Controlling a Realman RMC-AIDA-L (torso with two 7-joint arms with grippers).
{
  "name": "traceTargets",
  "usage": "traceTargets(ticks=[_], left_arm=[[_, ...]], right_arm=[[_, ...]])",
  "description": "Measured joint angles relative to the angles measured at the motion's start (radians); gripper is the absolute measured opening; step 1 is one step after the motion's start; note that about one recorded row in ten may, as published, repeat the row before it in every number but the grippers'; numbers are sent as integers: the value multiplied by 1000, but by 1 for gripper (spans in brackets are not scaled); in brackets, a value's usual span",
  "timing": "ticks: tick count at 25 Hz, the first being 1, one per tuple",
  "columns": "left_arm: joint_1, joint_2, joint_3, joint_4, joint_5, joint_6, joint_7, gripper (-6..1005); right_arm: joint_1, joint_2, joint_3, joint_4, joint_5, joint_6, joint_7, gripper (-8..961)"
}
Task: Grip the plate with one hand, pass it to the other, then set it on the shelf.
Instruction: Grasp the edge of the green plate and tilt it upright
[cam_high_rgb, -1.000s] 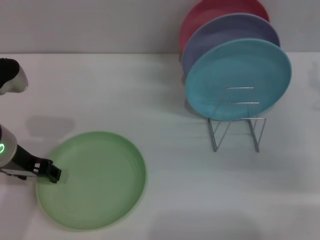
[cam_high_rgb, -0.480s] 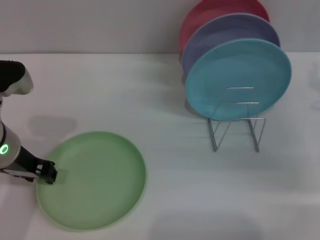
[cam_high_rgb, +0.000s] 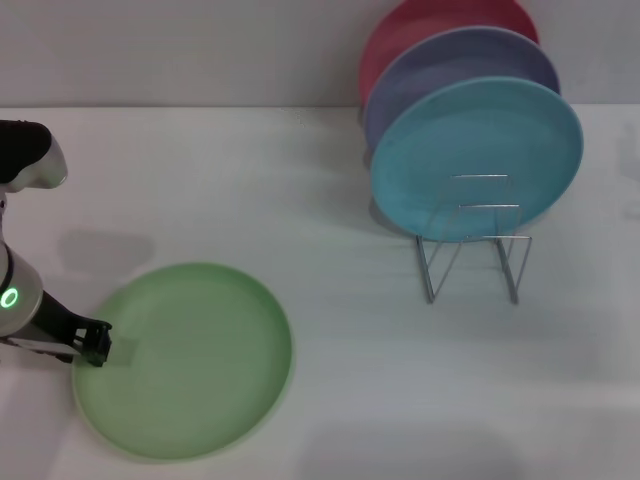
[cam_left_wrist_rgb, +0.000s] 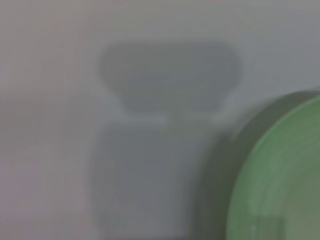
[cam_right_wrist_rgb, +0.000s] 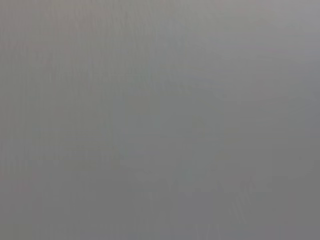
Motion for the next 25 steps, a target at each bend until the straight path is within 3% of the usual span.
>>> traceTargets(ticks=[25], left_arm=[[-5, 2, -16, 25, -9, 12, 14, 103]], right_arm=[[-3, 0, -2, 0, 0, -8, 0, 583]])
